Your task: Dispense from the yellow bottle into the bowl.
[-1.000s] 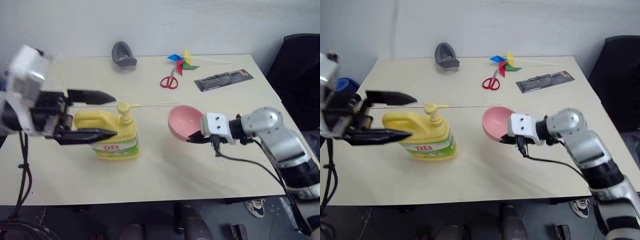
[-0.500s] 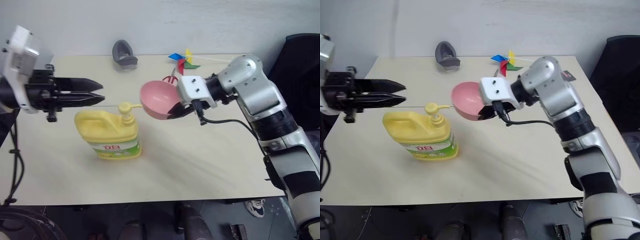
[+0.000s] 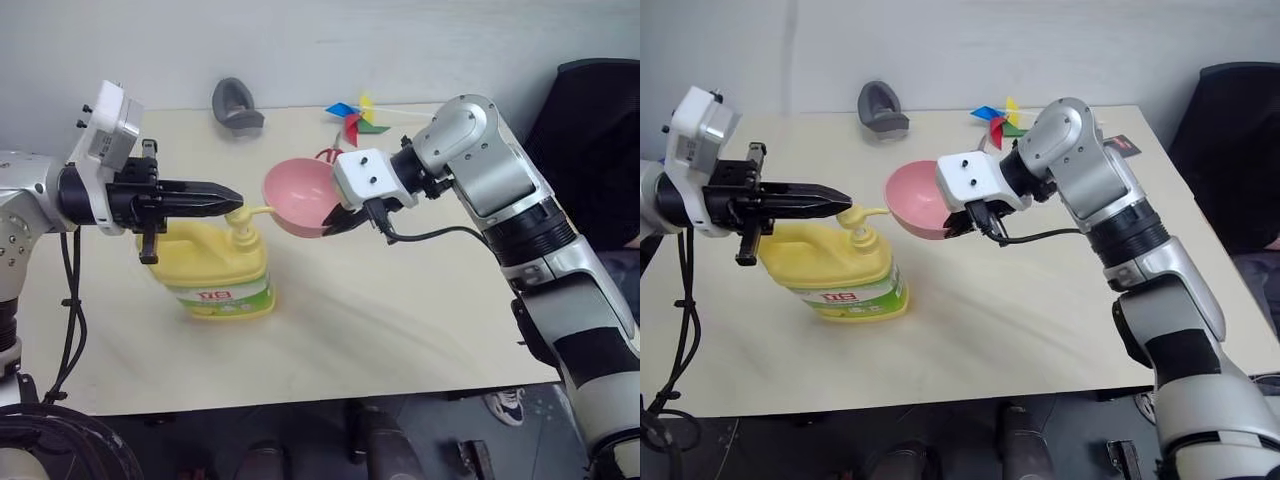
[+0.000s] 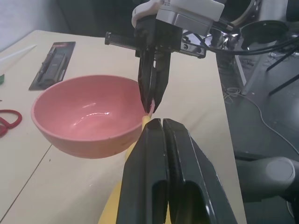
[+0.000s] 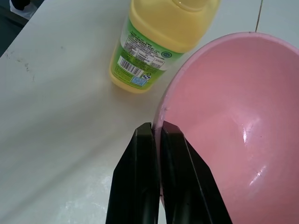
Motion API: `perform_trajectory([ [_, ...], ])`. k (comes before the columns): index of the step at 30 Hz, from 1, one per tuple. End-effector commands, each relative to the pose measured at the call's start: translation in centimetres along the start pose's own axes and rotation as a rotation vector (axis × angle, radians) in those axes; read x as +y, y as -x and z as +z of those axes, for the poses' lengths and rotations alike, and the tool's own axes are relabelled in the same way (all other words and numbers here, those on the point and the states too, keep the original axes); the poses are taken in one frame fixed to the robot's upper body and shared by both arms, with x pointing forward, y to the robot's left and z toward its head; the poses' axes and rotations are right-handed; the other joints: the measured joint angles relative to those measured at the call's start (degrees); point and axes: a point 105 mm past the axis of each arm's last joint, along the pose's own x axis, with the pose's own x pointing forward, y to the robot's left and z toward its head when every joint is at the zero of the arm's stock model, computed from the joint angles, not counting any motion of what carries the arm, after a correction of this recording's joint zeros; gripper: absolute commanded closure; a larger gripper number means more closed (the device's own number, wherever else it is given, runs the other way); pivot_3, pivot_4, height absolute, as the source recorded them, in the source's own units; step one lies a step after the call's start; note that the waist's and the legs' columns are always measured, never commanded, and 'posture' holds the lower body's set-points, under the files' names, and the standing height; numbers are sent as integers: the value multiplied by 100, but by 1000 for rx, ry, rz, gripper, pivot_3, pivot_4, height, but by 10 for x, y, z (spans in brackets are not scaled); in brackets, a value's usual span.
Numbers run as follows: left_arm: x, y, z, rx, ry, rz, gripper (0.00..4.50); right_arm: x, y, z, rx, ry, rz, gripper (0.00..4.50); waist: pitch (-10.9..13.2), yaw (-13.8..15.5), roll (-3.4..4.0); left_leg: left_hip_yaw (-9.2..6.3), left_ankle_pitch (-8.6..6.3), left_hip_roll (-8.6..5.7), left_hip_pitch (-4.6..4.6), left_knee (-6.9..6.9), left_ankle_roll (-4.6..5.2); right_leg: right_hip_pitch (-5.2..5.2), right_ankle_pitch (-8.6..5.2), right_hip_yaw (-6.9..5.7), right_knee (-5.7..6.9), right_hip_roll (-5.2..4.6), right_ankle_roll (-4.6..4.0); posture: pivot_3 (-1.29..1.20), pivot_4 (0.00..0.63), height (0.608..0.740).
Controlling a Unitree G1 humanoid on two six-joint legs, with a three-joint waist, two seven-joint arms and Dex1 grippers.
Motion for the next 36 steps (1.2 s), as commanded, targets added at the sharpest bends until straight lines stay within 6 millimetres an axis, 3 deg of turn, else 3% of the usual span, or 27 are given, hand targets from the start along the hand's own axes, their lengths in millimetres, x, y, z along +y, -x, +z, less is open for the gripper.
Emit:
perform_trajectory([
  [1, -2, -1, 2, 29, -54, 7, 4430, -2, 5, 21, -23, 74, 46, 4500, 0, -4, 0, 0, 1, 1, 1, 1, -2, -1, 1, 1, 4, 0, -2, 0, 150, 740],
  [9, -1, -1, -4, 57, -75, 21, 4430, -4, 3, 36, -54, 107, 52, 4500, 0, 17, 0, -3, 5, 3, 1, 2, -9, -1, 3, 0, 8, 1, -6, 0, 150, 740],
  [20, 6, 12, 13, 11, -96, 84, 4430, 5, 8, 47, -54, 165, 71, 4500, 0, 29, 0, -6, 5, 4, -3, 1, -9, -3, 3, -2, 6, 2, -6, 0, 150, 740],
  [36, 6, -3, -25, 169, -77, 64, 4430, 7, 9, 42, -21, 171, 73, 4500, 0, 29, 0, -3, 5, 4, 3, 1, -9, 1, 3, -1, 9, 2, -7, 0, 150, 740],
])
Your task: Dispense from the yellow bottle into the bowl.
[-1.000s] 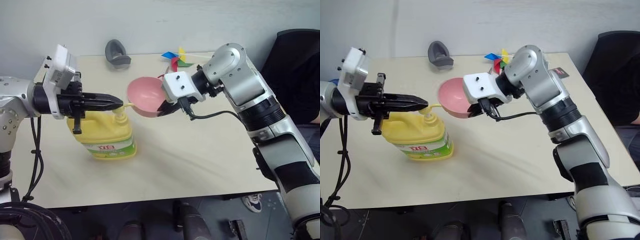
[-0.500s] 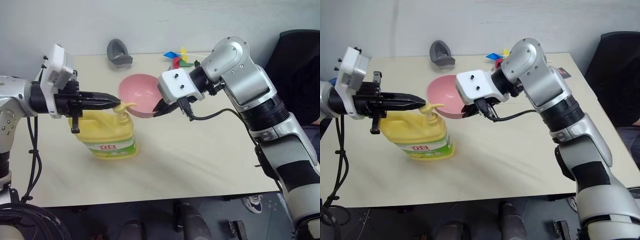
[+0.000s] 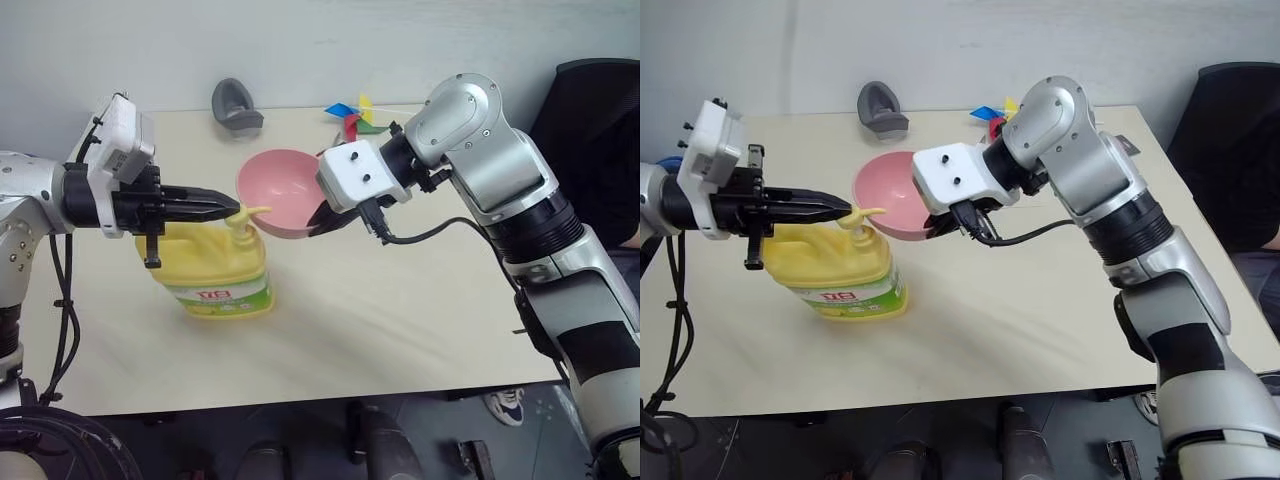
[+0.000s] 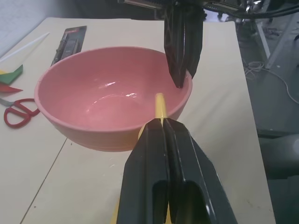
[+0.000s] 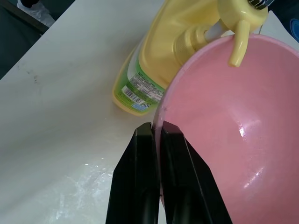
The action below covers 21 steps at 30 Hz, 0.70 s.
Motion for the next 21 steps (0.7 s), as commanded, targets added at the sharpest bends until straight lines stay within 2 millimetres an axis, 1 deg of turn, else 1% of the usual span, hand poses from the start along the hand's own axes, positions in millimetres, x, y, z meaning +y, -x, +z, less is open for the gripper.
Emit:
perform_trajectory([
  [1, -2, -9, -16, 76, 20, -9, 4430, 4, 7, 9, -2, 50, 47, 4500, 0, 6, 0, 0, 0, 0, 3, 1, 0, 4, 0, 0, 1, 0, 0, 0, 150, 740],
  [7, -6, -11, -26, 124, 36, -30, 4430, 5, 6, 4, 23, 58, 52, 4500, 0, 15, 0, 1, 0, 0, 14, 4, 1, 14, 2, 3, 6, -1, -4, 0, 150, 740],
  [17, -10, -11, -33, 152, 59, -37, 4430, 10, 1, -13, 51, 42, 55, 4500, -1, 16, 0, 4, 2, 0, 23, 5, 1, 20, 4, 8, 12, -1, -7, 0, 150, 740],
  [21, -9, -9, -38, 173, 78, -31, 4430, 11, 1, -13, 49, 45, 57, 4500, -1, 12, 1, 4, 2, 0, 24, 4, 1, 19, 4, 9, 13, 0, -7, 0, 150, 740],
])
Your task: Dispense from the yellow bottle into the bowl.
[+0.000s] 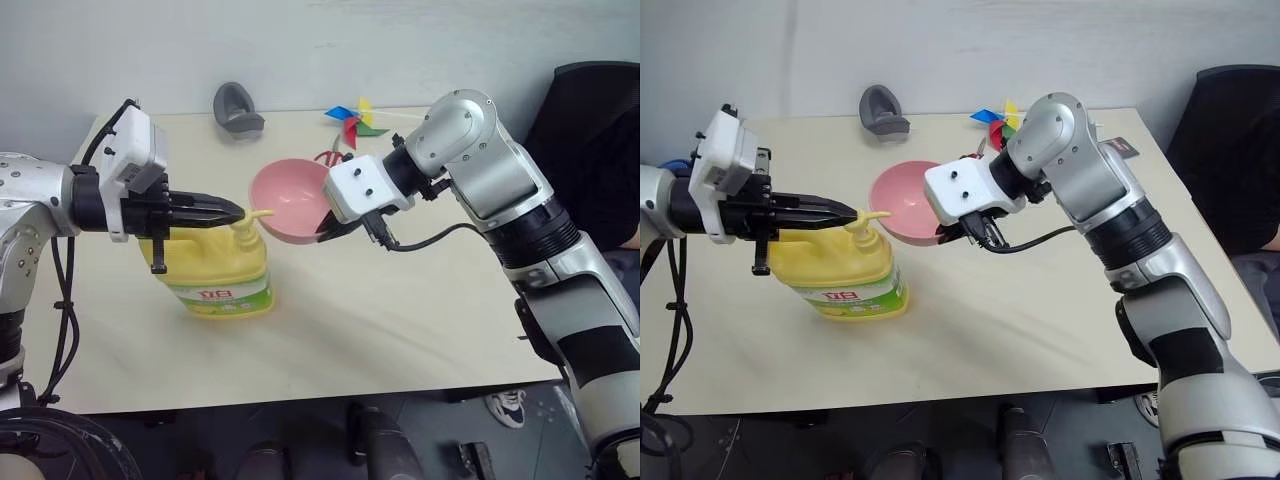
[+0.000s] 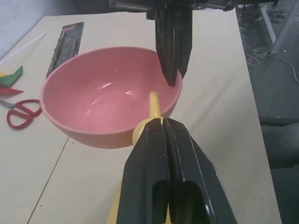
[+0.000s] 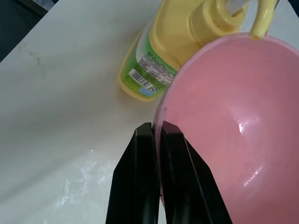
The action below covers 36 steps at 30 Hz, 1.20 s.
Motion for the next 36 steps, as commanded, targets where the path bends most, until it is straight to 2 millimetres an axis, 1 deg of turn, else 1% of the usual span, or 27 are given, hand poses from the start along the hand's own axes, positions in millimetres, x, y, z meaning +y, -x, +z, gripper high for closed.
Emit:
perform_trajectory([
  [1, -3, -5, -34, 128, 110, -17, 4430, 3, 6, 7, -2, 46, 40, 4500, 0, 0, 0, 0, 0, 0, 0, 0, 0, 0, 0, 0, 0, 0, 0, 0, 150, 740],
  [9, 4, 0, -44, 143, 150, 7, 4430, 3, 6, 14, -19, 64, 41, 4500, -5, -1, 8, 3, 1, 0, 7, 0, -1, 2, 0, 3, 8, 0, -3, 0, 150, 740],
  [15, 6, -2, -51, 143, 169, 16, 4430, 5, 8, 22, -41, 73, 47, 4500, -6, 4, 10, 3, 5, 0, 13, 0, -3, 3, -1, 5, 19, 0, -7, 0, 150, 740],
  [20, 6, -3, -53, 141, 174, 17, 4430, 7, 9, 24, -44, 77, 49, 4500, -9, 12, 12, 3, 5, 0, 16, 0, -3, 6, 0, 5, 19, -1, -9, 0, 150, 740],
  [23, 13, -2, -44, 103, 151, 41, 4430, 7, 9, 24, -45, 75, 49, 4500, -10, 17, 13, 3, 6, 0, 16, 0, -2, 6, 0, 5, 19, -1, -9, 0, 150, 740],
  [28, 17, 1, -12, -24, 99, 47, 4430, 7, 8, 22, -37, 72, 46, 4500, -9, 23, 13, 3, 7, -1, 11, 0, -1, 2, 0, 5, 19, 0, -9, 0, 150, 740],
  [31, 24, 5, 2, -76, 88, 86, 4430, 7, 9, 21, -34, 71, 46, 4500, -9, 25, 12, 2, 7, -1, 1, 0, -1, -6, 0, 4, 17, 0, -9, 0, 150, 740],
  [34, 27, 4, 7, -91, 86, 100, 4430, 8, 9, 20, -29, 72, 50, 4500, -8, 19, 11, 1, 7, -1, -11, 0, -1, -15, 1, 1, 11, -1, -9, 0, 150, 740],
  [36, 24, -1, 3, -70, 86, 79, 4430, 8, 9, 19, -25, 72, 50, 4500, -8, 8, 11, 1, 7, -1, -14, -2, -1, -18, 1, 1, 6, 0, -8, 0, 150, 740],
])
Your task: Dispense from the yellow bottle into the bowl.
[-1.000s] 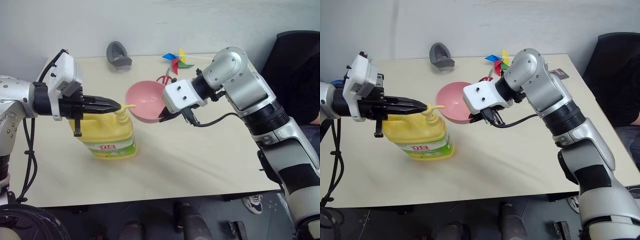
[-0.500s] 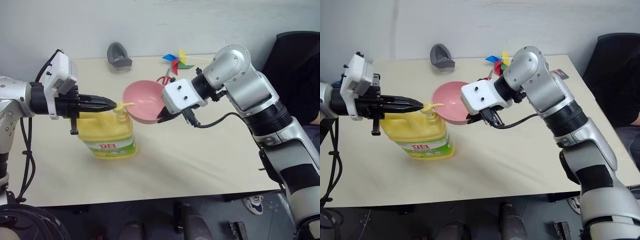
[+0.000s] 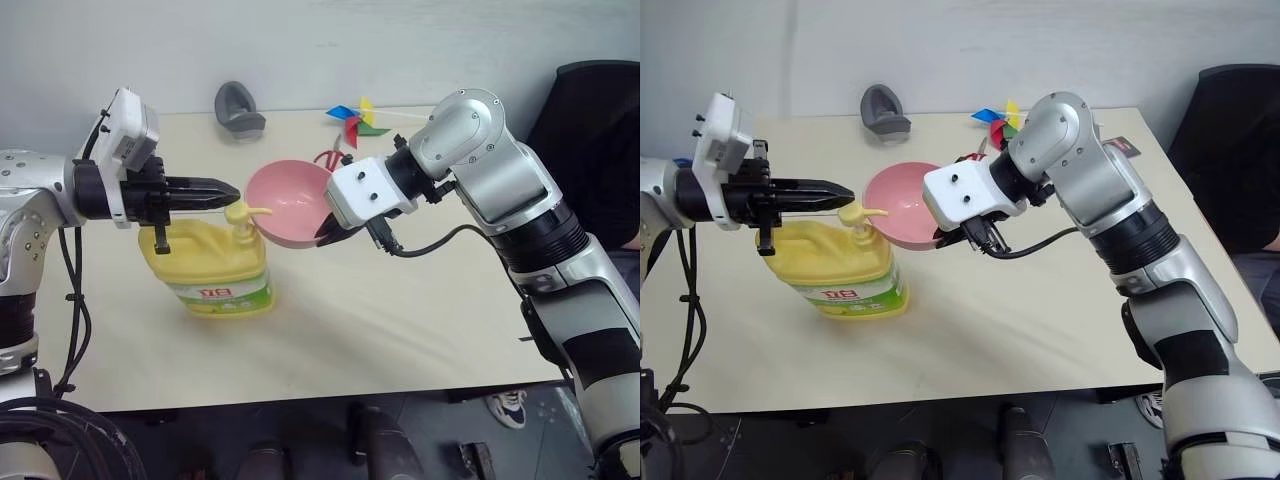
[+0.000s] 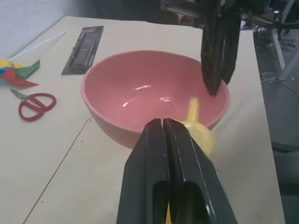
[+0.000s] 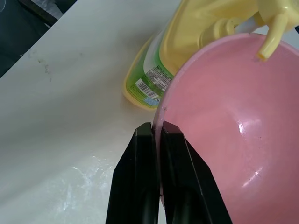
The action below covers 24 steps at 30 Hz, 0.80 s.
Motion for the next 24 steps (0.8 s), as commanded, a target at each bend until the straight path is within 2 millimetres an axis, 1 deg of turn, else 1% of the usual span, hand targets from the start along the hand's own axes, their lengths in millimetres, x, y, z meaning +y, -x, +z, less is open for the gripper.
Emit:
perform_trajectory([
  [1, -2, -3, -2, 24, -12, -13, 4430, 4, 5, 6, 0, 41, 45, 4500, 0, -11, 0, 0, 0, 0, -1, -2, 0, -1, 0, -1, -4, 0, 0, 0, 150, 740],
  [4, -8, -9, -9, 51, -10, -42, 4430, 5, 6, 5, 6, 38, 45, 4500, 0, -11, 0, -2, 0, 1, -8, -6, 0, -4, 0, -6, -13, 0, 1, 0, 150, 740],
  [6, -13, -12, -18, 90, -33, -70, 4430, 5, 6, 3, 9, 30, 44, 4500, 1, -10, 0, -4, 0, 1, -13, -6, 0, -5, 1, -8, -19, 0, 1, 0, 150, 740],
  [7, -13, -12, -19, 91, -52, -69, 4430, 5, 6, 2, 10, 27, 43, 4500, 0, -9, 0, -4, 0, 1, -13, -8, 0, -5, 1, -8, -21, 0, 2, 0, 150, 740],
  [14, 22, -4, 3, 43, -132, 115, 4430, 8, 5, -2, 16, 13, 46, 4500, 1, 21, -1, -4, 0, 0, -13, -3, 1, -2, 3, -9, -21, 0, 5, 0, 150, 740],
  [16, 30, -2, 11, 3, -146, 157, 4430, 8, 4, -1, 14, 12, 46, 4500, 1, 33, -1, -4, 0, 0, -14, -3, 1, -2, 4, -10, -21, 1, 6, 0, 150, 740],
  [18, 31, -2, 23, -69, -143, 163, 4430, 8, 5, 0, 11, 13, 46, 4500, 1, 41, -1, -4, 0, 0, -14, -5, 1, -3, 4, -10, -23, 1, 6, 0, 150, 740],
  [20, 26, -4, 39, -159, -132, 137, 4430, 8, 6, 2, 4, 18, 46, 4500, 2, 25, -2, -4, 0, 1, -16, -5, 1, -5, 4, -11, -25, 1, 6, 0, 150, 740],
  [21, 25, -4, 42, -178, -130, 130, 4430, 8, 6, 3, 3, 19, 46, 4500, 2, 31, -3, -2, 0, 1, -15, -9, 1, -6, 4, -10, -27, 0, 6, 0, 150, 740],
  [23, 15, -8, 49, -212, -105, 80, 4430, 7, 7, 5, -3, 21, 43, 4500, 2, 43, -3, -7, 0, 2, -22, -2, 1, -7, 5, -15, -27, -1, 8, 0, 150, 740],
  [24, 9, -9, 49, -207, -103, 54, 4430, 7, 8, 7, -6, 23, 42, 4500, 2, 40, -3, -7, 0, 2, -22, -2, 1, -6, 5, -15, -27, -1, 8, 0, 150, 740],
])
